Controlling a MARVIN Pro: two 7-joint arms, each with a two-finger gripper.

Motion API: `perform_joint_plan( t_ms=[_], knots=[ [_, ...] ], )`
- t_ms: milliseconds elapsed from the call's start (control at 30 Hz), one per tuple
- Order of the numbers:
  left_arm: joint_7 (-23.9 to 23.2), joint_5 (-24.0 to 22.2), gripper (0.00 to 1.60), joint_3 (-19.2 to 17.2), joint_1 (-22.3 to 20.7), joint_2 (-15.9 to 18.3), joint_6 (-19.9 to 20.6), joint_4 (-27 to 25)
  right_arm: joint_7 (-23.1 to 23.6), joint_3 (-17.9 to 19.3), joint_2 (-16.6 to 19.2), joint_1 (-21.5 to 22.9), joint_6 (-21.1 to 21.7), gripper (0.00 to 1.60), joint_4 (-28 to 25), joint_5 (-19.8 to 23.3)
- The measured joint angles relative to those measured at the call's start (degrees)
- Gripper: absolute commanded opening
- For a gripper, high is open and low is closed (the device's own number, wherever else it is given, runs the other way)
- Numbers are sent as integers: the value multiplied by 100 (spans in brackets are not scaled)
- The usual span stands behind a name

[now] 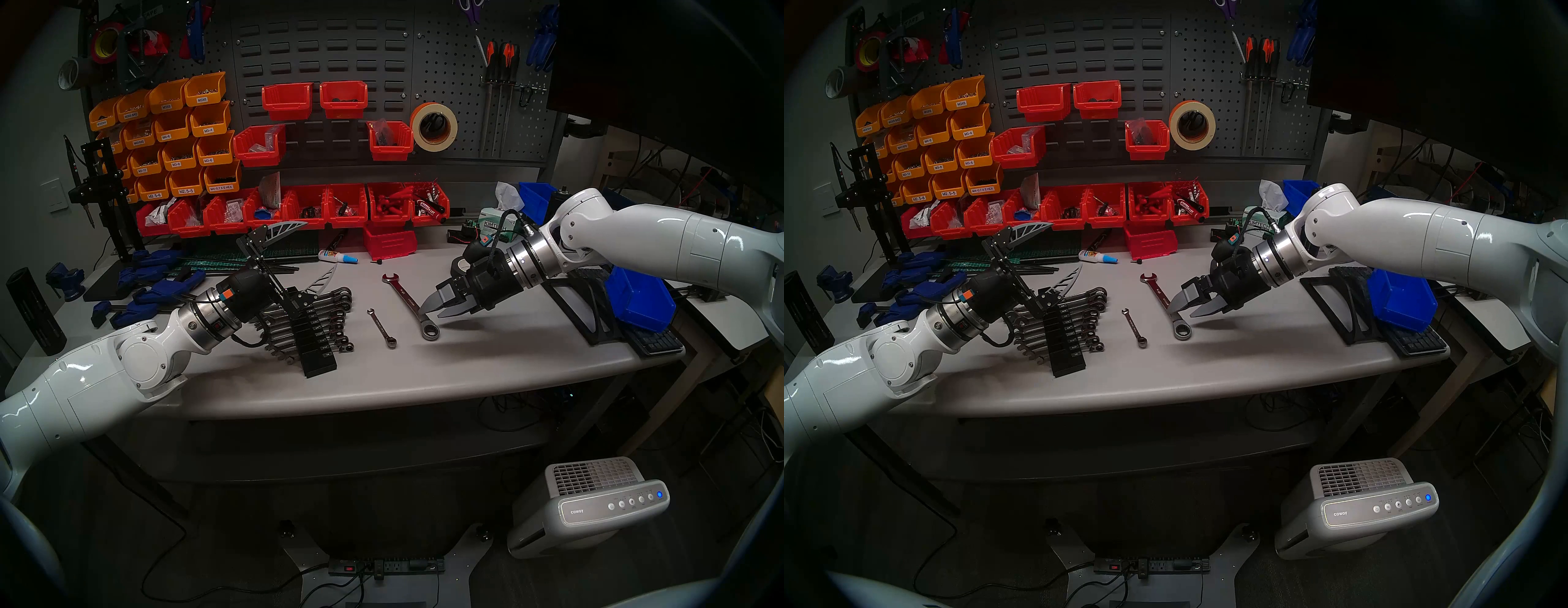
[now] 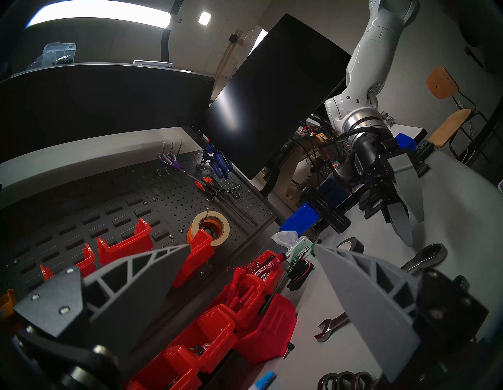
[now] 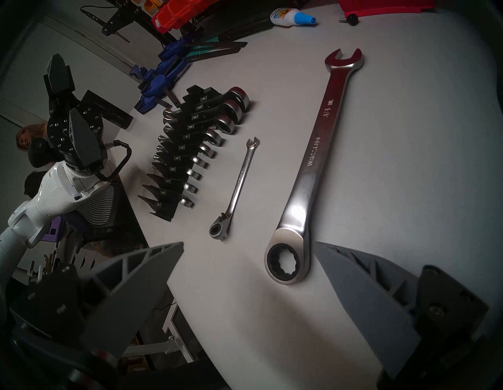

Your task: Put the wrenches on the table into the correct slot in the case

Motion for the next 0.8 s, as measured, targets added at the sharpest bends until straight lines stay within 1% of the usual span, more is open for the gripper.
perform_joint_plan(
  t_ms=[233,400,567,800],
  knots=[
    [0,0,160,1,0,2,2,0,-195,21,-318,47,273,160,394,11],
    [0,0,160,2,0,3,2,0,-349,33,-563,51,331,160,633,-20],
    [0,0,160,3,1,3,3,0,-448,55,-810,51,359,160,773,-87],
    [0,0,160,3,1,5,4,0,-642,52,-1165,52,379,160,836,-319]
  ],
)
